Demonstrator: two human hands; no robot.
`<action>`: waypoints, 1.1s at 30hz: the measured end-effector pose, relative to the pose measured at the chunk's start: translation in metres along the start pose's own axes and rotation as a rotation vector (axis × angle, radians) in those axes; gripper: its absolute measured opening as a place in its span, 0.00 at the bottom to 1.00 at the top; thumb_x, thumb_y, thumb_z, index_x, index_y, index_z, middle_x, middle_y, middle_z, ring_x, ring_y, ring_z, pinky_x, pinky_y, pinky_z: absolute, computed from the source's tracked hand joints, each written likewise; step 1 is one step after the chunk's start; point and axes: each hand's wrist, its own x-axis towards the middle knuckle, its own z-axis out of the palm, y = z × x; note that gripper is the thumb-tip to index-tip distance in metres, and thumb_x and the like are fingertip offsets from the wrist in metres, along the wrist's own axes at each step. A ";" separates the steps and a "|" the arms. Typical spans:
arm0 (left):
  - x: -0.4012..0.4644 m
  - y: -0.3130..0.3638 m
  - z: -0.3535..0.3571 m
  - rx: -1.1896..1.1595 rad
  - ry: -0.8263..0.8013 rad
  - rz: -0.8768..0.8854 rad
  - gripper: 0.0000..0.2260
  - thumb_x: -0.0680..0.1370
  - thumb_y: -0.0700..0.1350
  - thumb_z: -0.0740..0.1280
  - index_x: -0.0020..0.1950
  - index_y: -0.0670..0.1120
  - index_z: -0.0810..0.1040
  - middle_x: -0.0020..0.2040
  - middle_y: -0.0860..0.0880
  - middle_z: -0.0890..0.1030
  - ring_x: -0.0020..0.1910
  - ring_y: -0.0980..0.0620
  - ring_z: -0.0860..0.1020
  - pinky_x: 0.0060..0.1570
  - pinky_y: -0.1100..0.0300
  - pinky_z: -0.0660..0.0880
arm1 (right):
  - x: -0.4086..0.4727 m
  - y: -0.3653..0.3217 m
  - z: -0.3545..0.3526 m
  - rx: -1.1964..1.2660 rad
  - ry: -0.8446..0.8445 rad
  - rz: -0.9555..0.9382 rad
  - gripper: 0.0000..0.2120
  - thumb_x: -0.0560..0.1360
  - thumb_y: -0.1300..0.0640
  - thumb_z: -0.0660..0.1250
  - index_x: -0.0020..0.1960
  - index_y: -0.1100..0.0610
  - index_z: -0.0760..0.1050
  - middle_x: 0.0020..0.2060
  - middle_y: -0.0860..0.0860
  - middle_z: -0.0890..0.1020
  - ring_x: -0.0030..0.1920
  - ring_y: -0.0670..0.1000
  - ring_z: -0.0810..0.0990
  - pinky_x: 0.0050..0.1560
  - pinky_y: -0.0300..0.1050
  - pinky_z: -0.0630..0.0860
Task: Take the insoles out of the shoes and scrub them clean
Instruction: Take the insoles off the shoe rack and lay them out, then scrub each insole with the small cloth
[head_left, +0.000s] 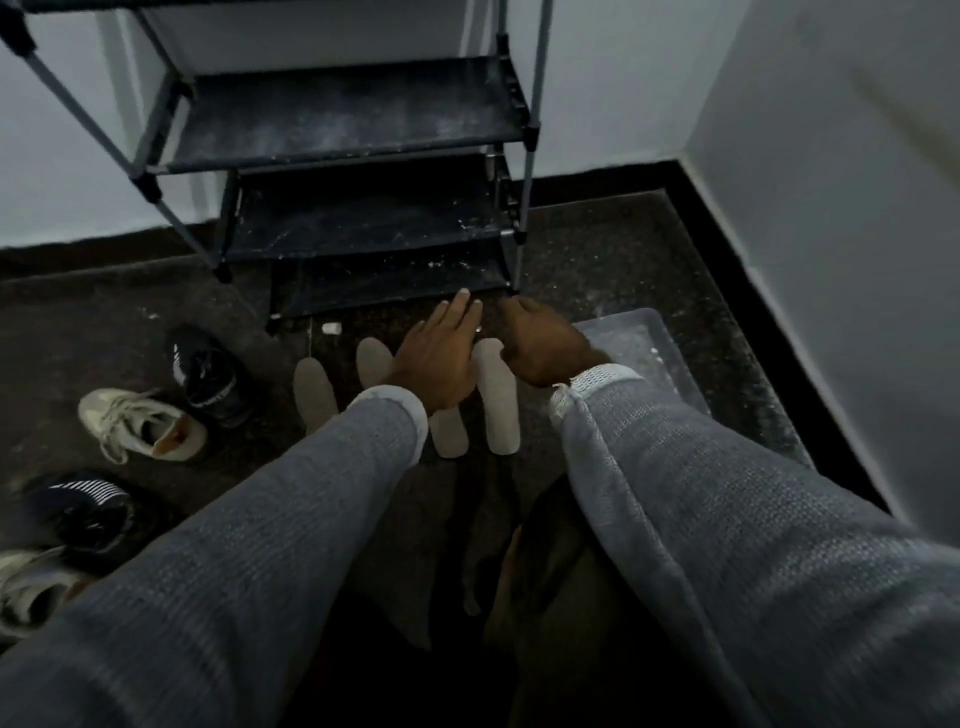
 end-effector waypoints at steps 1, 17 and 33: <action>0.004 0.009 0.002 -0.001 0.003 0.019 0.33 0.79 0.49 0.61 0.79 0.46 0.47 0.79 0.47 0.45 0.77 0.45 0.50 0.71 0.45 0.59 | -0.003 0.008 0.002 0.005 0.015 0.004 0.28 0.73 0.56 0.65 0.71 0.60 0.64 0.66 0.59 0.71 0.66 0.61 0.70 0.65 0.55 0.70; 0.029 0.043 0.037 0.010 -0.092 0.062 0.34 0.79 0.47 0.63 0.79 0.44 0.47 0.79 0.46 0.46 0.77 0.44 0.50 0.72 0.45 0.60 | -0.038 0.113 0.010 0.097 0.055 0.136 0.21 0.78 0.57 0.63 0.69 0.60 0.65 0.65 0.59 0.74 0.65 0.60 0.72 0.66 0.53 0.67; 0.031 0.028 0.100 0.003 -0.209 0.056 0.34 0.78 0.48 0.63 0.79 0.44 0.48 0.79 0.44 0.47 0.76 0.44 0.53 0.71 0.46 0.61 | -0.046 0.168 0.056 0.112 -0.020 0.222 0.25 0.78 0.59 0.64 0.73 0.59 0.63 0.69 0.58 0.72 0.68 0.59 0.70 0.68 0.51 0.66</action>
